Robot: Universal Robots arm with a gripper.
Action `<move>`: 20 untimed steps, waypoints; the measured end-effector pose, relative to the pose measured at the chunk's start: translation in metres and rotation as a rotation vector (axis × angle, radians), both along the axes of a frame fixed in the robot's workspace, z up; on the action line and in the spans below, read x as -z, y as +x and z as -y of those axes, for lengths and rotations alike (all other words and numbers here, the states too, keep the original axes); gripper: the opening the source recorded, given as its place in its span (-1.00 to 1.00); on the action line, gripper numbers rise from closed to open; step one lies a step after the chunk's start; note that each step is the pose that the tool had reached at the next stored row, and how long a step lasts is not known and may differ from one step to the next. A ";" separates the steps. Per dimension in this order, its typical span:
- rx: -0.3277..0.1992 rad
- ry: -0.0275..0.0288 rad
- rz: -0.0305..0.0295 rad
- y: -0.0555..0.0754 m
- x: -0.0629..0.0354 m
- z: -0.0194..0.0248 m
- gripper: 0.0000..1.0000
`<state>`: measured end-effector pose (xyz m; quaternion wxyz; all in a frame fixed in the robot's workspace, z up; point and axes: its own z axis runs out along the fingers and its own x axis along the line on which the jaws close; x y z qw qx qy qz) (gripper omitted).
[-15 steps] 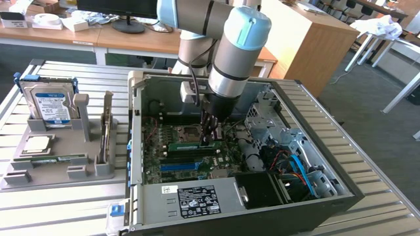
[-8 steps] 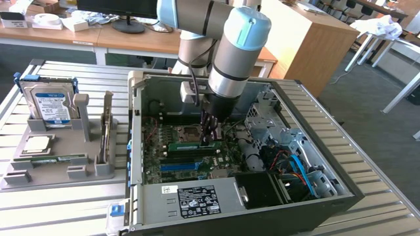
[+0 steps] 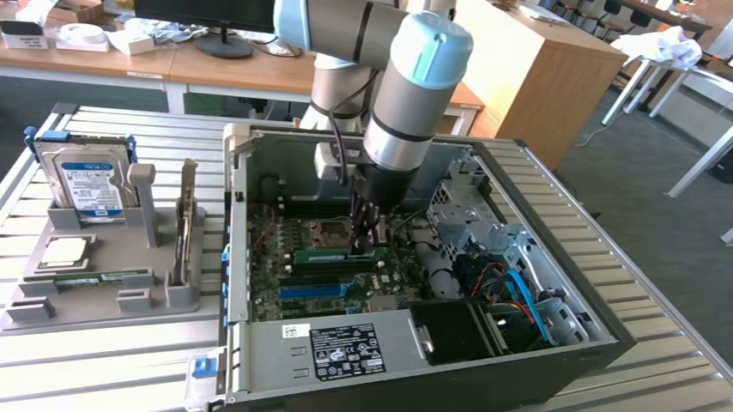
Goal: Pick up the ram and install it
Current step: 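Insert the ram into the slot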
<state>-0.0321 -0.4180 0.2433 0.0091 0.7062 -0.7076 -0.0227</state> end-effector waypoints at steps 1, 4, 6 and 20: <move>0.000 -0.0003 -0.0001 0.000 0.0004 0.0000 -0.77; 0.000 -0.0003 -0.0001 0.000 0.0021 0.0000 -0.77; 0.000 -0.0003 -0.0001 0.000 0.0034 0.0000 -0.77; 0.000 0.0000 0.0000 0.000 0.0089 -0.0004 -0.77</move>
